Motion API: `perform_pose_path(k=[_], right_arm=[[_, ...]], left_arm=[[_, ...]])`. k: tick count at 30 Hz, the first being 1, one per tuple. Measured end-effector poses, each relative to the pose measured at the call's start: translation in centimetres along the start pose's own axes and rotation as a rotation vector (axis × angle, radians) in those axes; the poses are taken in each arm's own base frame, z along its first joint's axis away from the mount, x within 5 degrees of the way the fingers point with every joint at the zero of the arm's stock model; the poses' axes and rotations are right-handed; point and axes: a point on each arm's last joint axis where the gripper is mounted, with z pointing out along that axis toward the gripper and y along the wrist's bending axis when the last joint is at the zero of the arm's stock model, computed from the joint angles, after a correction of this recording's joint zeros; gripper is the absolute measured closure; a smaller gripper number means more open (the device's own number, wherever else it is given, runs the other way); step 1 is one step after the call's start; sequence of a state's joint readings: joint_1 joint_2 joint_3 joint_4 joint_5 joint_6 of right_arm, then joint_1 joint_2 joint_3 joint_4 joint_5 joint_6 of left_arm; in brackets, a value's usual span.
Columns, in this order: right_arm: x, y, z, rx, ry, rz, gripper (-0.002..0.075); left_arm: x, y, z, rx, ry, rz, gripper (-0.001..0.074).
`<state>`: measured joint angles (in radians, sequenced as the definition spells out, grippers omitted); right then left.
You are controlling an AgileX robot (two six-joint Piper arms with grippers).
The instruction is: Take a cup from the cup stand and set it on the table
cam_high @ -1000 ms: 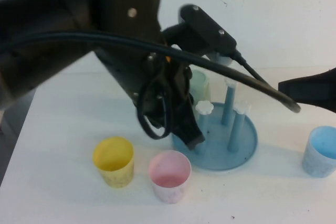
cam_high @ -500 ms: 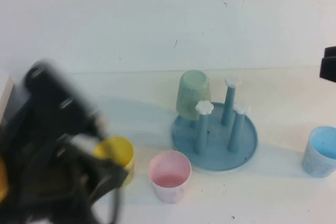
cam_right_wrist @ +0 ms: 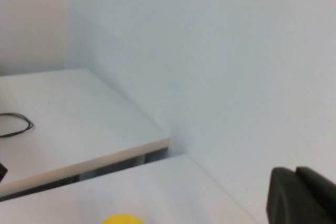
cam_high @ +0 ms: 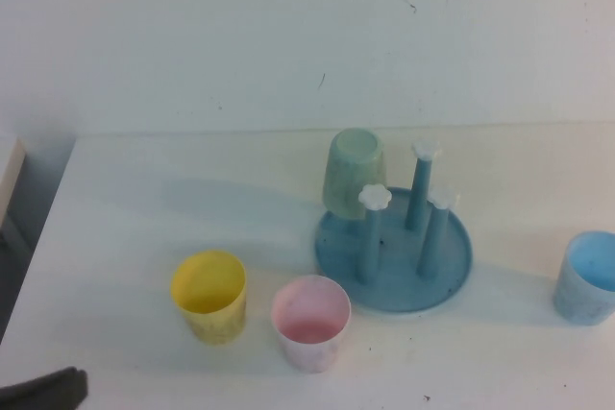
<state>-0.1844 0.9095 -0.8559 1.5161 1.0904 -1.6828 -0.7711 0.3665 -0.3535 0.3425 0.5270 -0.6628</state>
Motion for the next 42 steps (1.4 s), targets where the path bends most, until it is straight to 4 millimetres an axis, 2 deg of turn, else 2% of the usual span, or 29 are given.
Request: perform_pose_path(k=[5,9,14,18,31,42], right_arm=[[0.8,1.7,-0.7,0.028,-0.071,-0.098,0.0726],[3.0,2.5,-0.8,0.061,-0.042,-0.091,0.0727],[5.9,3.3,-0.4,0.042,0.006,-0.055,0.0727],[7.0,3.7,-0.2,0.032,0.021,-0.023,0.0727],[6.9,5.4,0.7,-0.078,0.004,-0.018,0.0727],[6.9,5.5,0.7,-0.094,0.007,-0.002,0.0727]], left_arm=[[1.0,2.2,-0.3,-0.137,-0.155,-0.071,0.0735],[1.0,3.6,-0.6,-0.266,-0.225,-0.111,0.0735],[1.0,4.1,-0.8,-0.322,-0.231,-0.15,0.0736],[1.0,4.1,-0.8,-0.327,-0.234,-0.164,0.0736],[1.0,4.2,-0.8,-0.33,-0.234,-0.171,0.0736],[1.0,4.2,-0.8,-0.33,-0.234,-0.171,0.0736]])
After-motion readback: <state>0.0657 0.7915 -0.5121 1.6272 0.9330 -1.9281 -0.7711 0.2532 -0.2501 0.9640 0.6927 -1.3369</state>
